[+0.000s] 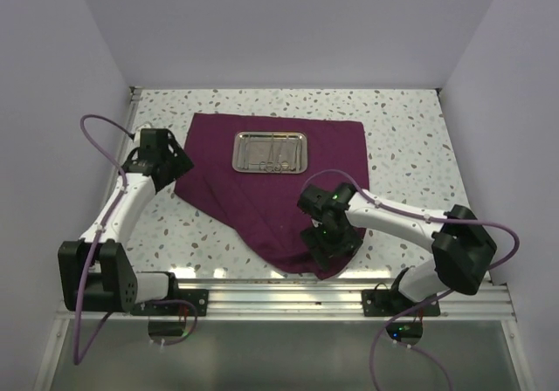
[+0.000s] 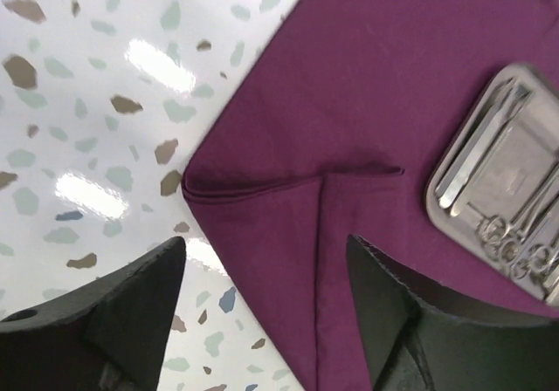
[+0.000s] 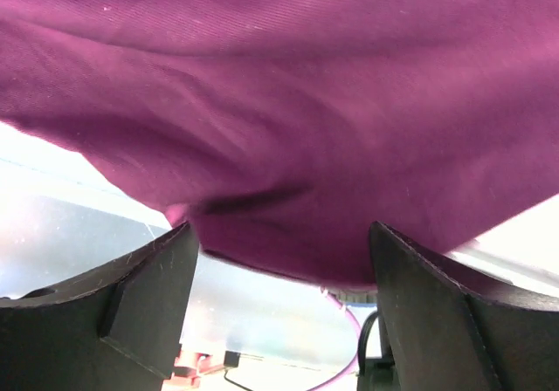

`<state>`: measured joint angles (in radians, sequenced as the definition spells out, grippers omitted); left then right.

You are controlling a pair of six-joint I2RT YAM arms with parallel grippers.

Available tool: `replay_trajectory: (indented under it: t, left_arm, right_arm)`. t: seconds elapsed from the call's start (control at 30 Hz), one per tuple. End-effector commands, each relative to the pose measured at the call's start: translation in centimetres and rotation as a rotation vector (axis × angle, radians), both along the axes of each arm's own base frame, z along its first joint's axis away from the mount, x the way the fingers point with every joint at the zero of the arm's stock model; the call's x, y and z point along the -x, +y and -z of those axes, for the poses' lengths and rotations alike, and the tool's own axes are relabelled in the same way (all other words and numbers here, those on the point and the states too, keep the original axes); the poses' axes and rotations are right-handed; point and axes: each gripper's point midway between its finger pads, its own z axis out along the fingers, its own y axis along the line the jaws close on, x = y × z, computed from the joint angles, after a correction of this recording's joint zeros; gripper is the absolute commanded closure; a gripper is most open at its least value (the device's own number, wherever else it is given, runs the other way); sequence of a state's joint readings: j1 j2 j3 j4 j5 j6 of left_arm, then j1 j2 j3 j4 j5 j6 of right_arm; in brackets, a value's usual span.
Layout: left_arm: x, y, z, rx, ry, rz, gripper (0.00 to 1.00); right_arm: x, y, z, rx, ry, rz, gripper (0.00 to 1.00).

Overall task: Open and lay out the surgical kit
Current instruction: Open the surgical kit at the center of the board.

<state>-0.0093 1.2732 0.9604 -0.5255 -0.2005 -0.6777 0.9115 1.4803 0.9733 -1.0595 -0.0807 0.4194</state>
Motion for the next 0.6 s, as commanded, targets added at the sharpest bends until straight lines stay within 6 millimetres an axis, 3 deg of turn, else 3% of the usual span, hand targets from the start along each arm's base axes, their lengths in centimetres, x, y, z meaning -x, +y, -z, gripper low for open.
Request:
replay_trajectory:
  t: [0.0, 0.13, 0.27, 0.33, 0.37, 0.57]
  left_arm:
    - [-1.0, -2.5, 1.9, 0.061, 0.004, 0.090, 0.21]
    - [-1.8, -5.4, 4.1, 0.053, 0.058, 0.183, 0.20]
    - [-3.3, -6.8, 7.0, 0.053, 0.113, 0.227, 0.21]
    - [-4.2, -7.5, 7.4, 0.047, 0.119, 0.248, 0.22]
    - [-4.3, -7.7, 8.4, 0.041, 0.143, 0.252, 0.22]
    - [-5.5, -8.0, 10.2, 0.038, 0.159, 0.246, 0.34]
  right_arm:
    - [-1.0, -0.2, -1.4, 0.043, -0.054, 0.054, 0.17]
    - [-2.2, 1.0, -3.3, -0.002, -0.101, 0.062, 0.17]
    - [-3.6, 1.5, -5.4, -0.024, -0.172, 0.076, 0.17]
    - [-3.9, 1.3, -6.2, -0.021, -0.198, 0.083, 0.17]
    - [-4.0, 1.2, -6.8, -0.022, -0.206, 0.085, 0.17]
    - [-5.0, 0.1, -8.4, 0.004, -0.280, 0.112, 0.15]
